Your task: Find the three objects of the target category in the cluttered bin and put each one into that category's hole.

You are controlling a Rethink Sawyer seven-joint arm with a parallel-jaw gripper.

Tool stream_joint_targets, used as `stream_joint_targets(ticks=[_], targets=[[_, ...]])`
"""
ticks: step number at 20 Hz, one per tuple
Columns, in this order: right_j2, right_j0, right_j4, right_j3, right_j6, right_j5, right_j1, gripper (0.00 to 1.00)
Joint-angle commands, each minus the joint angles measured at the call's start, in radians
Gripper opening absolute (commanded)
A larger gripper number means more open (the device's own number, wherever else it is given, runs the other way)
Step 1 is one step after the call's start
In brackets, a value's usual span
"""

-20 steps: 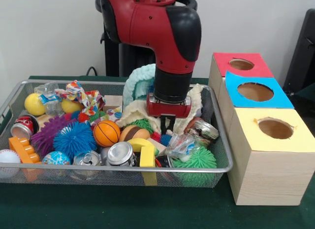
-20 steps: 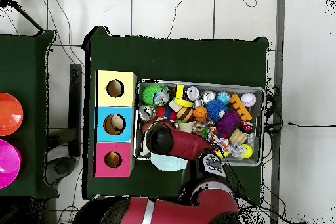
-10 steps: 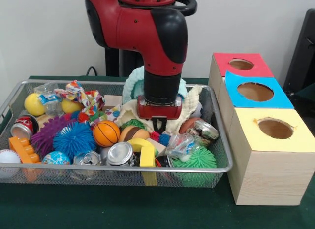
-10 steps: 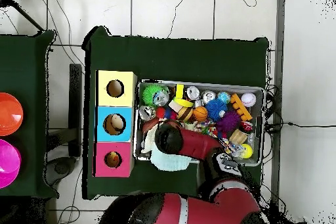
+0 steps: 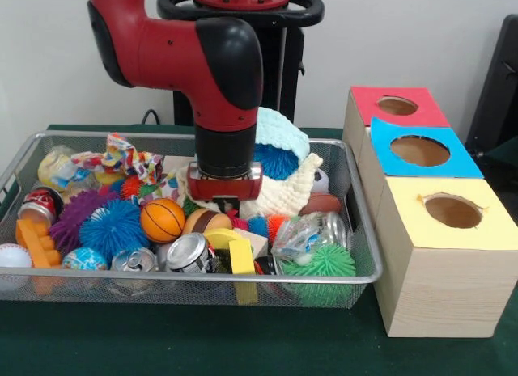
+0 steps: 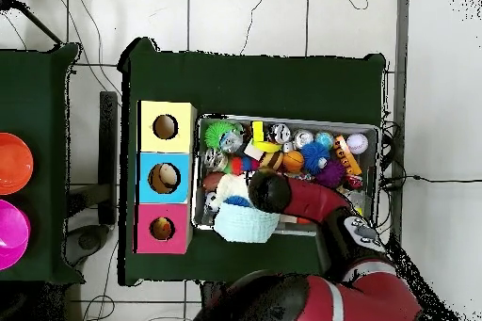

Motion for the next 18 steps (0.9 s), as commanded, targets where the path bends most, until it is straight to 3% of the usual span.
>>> stream_joint_targets(ticks=[1, 8, 18], targets=[[-0.020, -0.141, -0.132, -0.205, -0.118, 0.110, 0.148, 0.00], [-0.013, -0.159, -0.197, -0.223, -0.078, 0.138, 0.130, 0.00], [-0.018, -0.182, -0.274, -0.176, -0.076, 0.155, 0.063, 0.00]])
